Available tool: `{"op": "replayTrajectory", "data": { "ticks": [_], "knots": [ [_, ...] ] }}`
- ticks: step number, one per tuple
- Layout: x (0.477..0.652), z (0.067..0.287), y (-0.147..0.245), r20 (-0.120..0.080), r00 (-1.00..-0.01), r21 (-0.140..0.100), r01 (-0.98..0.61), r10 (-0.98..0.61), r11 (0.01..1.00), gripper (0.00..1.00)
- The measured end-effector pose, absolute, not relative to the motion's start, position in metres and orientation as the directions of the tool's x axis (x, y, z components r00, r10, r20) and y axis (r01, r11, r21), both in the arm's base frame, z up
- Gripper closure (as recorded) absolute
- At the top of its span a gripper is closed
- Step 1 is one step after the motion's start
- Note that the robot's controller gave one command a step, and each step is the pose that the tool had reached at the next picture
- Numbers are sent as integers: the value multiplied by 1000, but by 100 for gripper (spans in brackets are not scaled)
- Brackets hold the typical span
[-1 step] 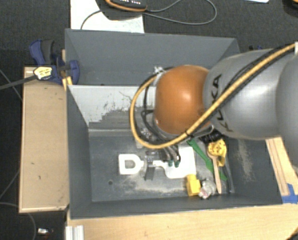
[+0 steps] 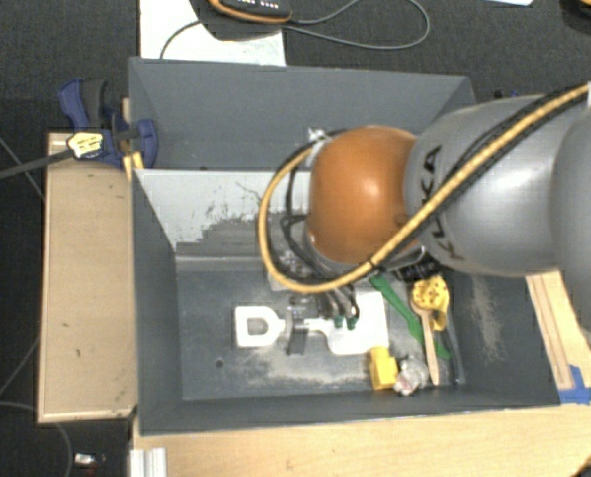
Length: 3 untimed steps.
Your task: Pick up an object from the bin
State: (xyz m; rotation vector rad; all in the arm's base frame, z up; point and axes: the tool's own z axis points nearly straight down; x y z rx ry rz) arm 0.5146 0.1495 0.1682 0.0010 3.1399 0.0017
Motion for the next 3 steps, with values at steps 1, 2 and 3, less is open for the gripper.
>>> {"op": "replayTrajectory", "data": {
  "ticks": [1,2,3],
  "knots": [
    [509,193,154,3,-988,-1,157,157,988,0],
    [535,165,127,-8,-972,5,236,236,972,0],
    [524,209,134,1,-968,1,251,251,968,0]
  ]
}}
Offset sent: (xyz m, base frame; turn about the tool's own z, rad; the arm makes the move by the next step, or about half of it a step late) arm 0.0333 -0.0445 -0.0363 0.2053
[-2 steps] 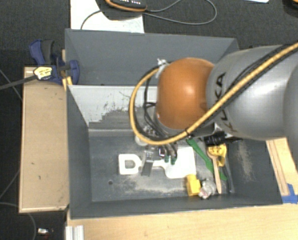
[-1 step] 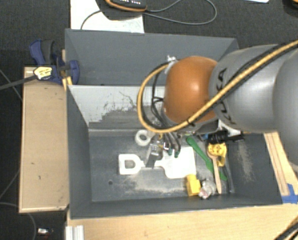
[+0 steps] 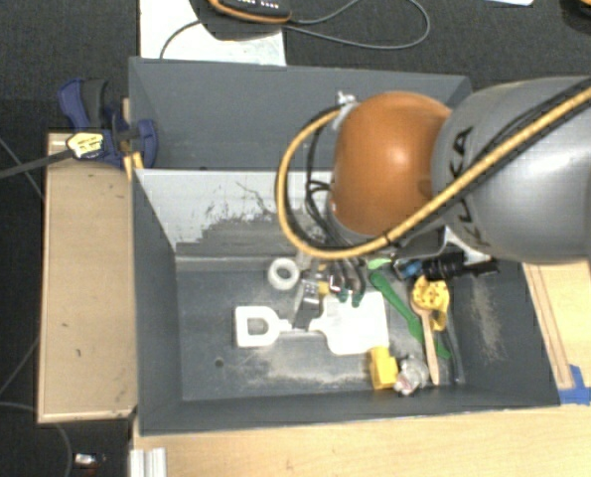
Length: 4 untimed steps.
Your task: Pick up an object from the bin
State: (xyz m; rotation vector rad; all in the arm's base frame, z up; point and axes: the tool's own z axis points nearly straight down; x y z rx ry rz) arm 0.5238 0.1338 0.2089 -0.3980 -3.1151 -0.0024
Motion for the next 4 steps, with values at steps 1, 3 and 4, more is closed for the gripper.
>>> {"op": "replayTrajectory", "data": {
  "ticks": [1,3,4],
  "knots": [
    [551,191,82,-9,-954,5,299,299,954,0],
    [588,105,46,-9,-936,5,352,352,936,0],
    [582,83,47,-6,-898,7,439,439,898,0]
  ]
}}
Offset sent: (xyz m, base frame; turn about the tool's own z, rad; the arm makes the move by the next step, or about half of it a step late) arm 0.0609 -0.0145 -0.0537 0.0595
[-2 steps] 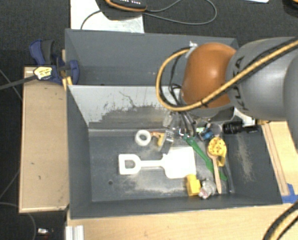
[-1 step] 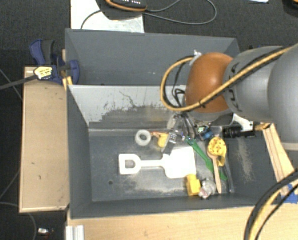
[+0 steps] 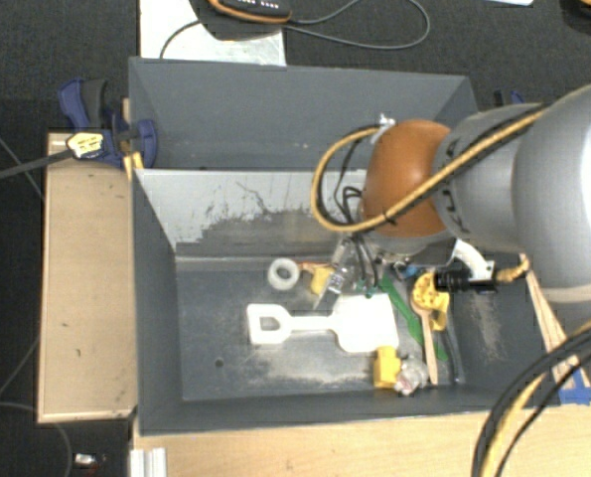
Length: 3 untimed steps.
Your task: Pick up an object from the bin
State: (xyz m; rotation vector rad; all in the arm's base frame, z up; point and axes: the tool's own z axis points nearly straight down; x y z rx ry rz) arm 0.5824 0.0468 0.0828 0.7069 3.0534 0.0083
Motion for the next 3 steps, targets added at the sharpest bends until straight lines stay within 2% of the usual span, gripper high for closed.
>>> {"op": "replayTrajectory", "data": {
  "ticks": [1,2,3],
  "knots": [
    [590,71,19,-8,-908,4,419,419,908,100],
    [590,71,19,-8,-908,4,420,420,908,0],
    [590,71,19,-7,-907,4,421,421,907,0]
  ]
}}
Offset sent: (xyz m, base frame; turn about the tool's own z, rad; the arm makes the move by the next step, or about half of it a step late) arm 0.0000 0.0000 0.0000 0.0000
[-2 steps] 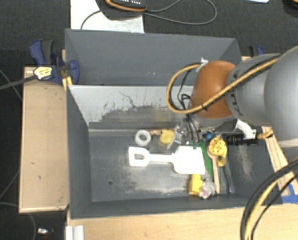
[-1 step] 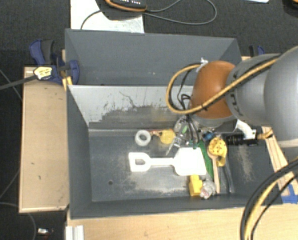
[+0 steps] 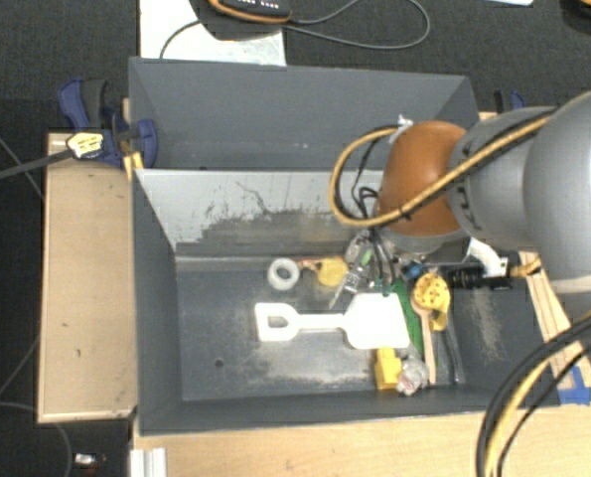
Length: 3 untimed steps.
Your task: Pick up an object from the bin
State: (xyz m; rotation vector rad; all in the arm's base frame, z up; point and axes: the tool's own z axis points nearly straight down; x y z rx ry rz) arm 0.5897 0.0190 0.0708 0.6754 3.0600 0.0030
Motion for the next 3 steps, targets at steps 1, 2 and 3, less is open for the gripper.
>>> {"op": "replayTrajectory", "data": {
  "ticks": [1,2,3],
  "knots": [
    [591,71,24,-9,-908,5,418,418,908,0],
    [587,71,24,-8,-914,4,406,406,914,100],
    [587,71,24,-8,-914,4,406,406,914,100]
  ]
}}
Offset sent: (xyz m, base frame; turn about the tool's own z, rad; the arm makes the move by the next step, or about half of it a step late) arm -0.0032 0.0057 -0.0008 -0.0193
